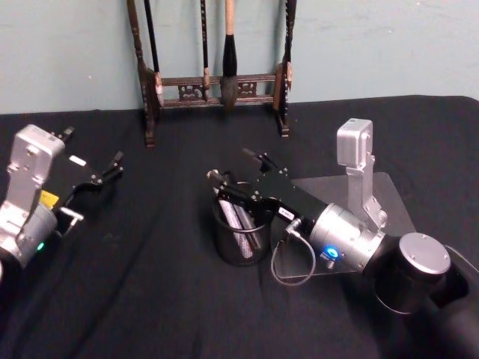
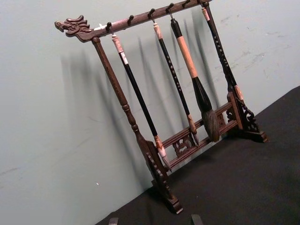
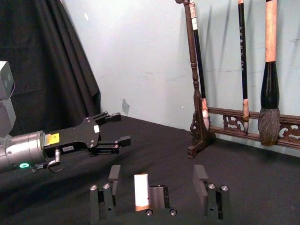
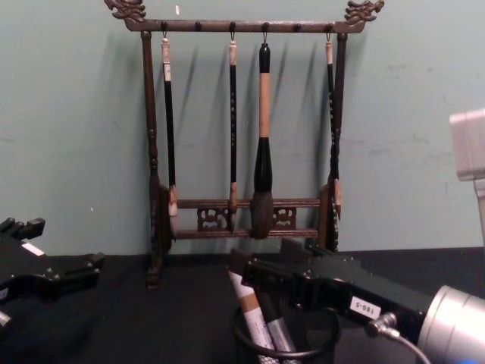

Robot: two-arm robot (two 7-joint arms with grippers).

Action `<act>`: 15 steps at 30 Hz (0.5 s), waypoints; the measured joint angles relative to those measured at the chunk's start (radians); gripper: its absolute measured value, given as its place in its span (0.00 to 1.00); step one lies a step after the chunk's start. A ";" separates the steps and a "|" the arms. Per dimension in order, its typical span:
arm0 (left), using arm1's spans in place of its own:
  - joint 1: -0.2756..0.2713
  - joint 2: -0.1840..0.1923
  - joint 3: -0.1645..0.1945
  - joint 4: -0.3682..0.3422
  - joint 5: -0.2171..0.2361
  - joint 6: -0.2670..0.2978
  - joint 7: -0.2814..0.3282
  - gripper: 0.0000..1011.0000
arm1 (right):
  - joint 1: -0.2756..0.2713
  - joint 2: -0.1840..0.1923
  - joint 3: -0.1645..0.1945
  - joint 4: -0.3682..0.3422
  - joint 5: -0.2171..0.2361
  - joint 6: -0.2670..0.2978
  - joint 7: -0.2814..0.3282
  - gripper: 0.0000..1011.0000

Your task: Pick up the water-based marker from the table and place it into the pen holder.

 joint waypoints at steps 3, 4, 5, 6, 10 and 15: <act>0.000 0.000 0.000 0.000 0.000 0.000 0.000 0.99 | 0.000 0.000 0.000 0.000 0.000 0.000 0.000 0.99; 0.000 0.000 0.000 0.000 0.000 0.000 0.000 0.99 | 0.000 0.000 0.000 0.000 0.000 0.000 0.000 0.99; 0.000 0.000 0.000 0.000 0.000 0.000 0.000 0.99 | 0.000 0.001 0.000 0.000 0.000 0.001 0.001 0.99; 0.000 0.000 0.000 0.000 0.000 0.000 0.000 0.99 | 0.000 0.004 0.000 -0.002 0.001 0.003 0.003 0.99; 0.000 0.000 0.000 0.000 0.000 0.000 0.000 0.99 | -0.001 0.021 0.003 -0.023 0.005 0.010 0.006 0.99; 0.000 0.000 0.000 0.000 0.000 0.000 0.000 0.99 | -0.005 0.038 0.022 -0.054 0.006 0.007 -0.009 0.99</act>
